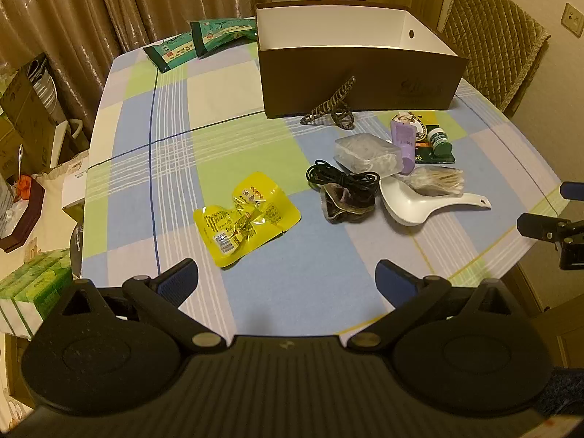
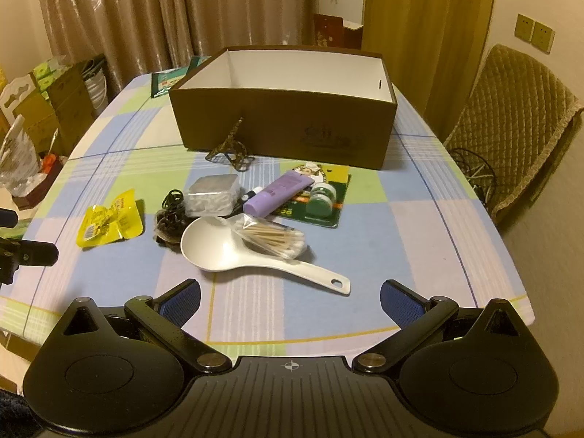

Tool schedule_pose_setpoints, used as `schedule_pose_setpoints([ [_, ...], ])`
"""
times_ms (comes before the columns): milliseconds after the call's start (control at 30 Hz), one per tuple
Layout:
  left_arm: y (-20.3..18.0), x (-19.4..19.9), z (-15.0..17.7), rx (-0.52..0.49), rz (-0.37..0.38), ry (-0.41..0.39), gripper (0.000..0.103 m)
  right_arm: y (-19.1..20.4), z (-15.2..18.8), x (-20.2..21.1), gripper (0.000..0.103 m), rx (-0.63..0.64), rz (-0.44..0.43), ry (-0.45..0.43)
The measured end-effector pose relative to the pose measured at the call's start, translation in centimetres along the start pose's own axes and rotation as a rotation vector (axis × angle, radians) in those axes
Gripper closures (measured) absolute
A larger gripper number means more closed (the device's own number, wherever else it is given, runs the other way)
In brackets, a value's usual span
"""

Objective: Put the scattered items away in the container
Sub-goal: 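Move both tools toward the scattered items in front of the box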

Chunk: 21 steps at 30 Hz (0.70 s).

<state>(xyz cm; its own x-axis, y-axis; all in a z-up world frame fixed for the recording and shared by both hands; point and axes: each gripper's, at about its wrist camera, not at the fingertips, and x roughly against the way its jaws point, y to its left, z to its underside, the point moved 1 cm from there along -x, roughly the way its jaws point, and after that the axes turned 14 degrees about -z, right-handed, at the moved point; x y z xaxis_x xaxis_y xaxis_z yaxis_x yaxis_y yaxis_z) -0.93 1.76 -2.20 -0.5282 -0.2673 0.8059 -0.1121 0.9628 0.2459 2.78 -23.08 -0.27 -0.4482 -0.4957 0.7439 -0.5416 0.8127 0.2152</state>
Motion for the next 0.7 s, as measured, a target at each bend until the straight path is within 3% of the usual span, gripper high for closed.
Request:
schedule_pose_setpoints([
  [700, 0.3, -0.9, 0.1, 0.01, -0.01, 0.025, 0.001, 0.0, -0.3, -1.3, 0.002, -0.006, -0.035, 0.015],
])
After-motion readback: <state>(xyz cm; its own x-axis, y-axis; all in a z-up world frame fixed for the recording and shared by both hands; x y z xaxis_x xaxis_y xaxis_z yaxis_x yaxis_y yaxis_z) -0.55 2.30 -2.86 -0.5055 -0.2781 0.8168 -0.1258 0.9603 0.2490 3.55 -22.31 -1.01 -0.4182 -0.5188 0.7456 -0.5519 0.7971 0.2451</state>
